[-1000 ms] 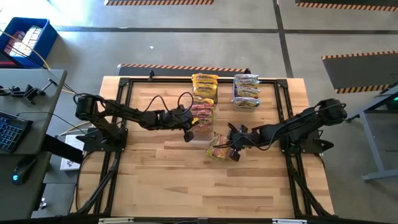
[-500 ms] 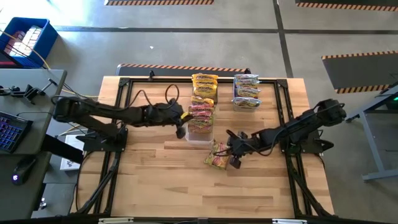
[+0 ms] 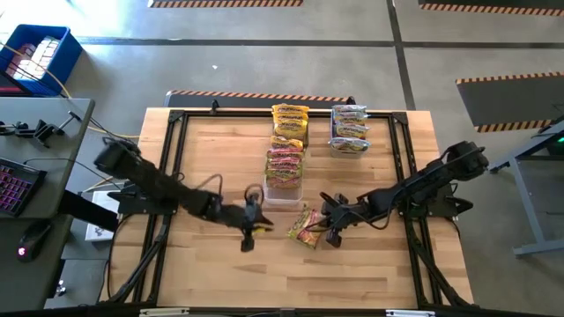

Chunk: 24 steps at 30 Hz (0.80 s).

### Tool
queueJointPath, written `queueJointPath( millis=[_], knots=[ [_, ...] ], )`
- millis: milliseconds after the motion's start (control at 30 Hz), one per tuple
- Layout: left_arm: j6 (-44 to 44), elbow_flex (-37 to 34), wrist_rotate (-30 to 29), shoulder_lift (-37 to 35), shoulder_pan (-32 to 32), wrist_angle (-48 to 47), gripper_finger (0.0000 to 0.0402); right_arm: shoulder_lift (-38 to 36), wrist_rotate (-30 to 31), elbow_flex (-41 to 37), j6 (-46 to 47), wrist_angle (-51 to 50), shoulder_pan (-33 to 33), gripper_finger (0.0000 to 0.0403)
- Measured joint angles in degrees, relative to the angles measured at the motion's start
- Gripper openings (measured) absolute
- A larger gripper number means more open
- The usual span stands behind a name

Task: Sort Maruchan noodles
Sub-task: Put the green noodle pack into the transparent bin

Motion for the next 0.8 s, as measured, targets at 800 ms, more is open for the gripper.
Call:
queueJointPath(
  millis=[800],
  knots=[
    [1.02, 10.87, -4.20, 18.55, 0.54, -0.74, 0.0185, 5.59, -2.01, 0.22, -1.68, 9.77, 0.07, 0.0000]
  ],
)
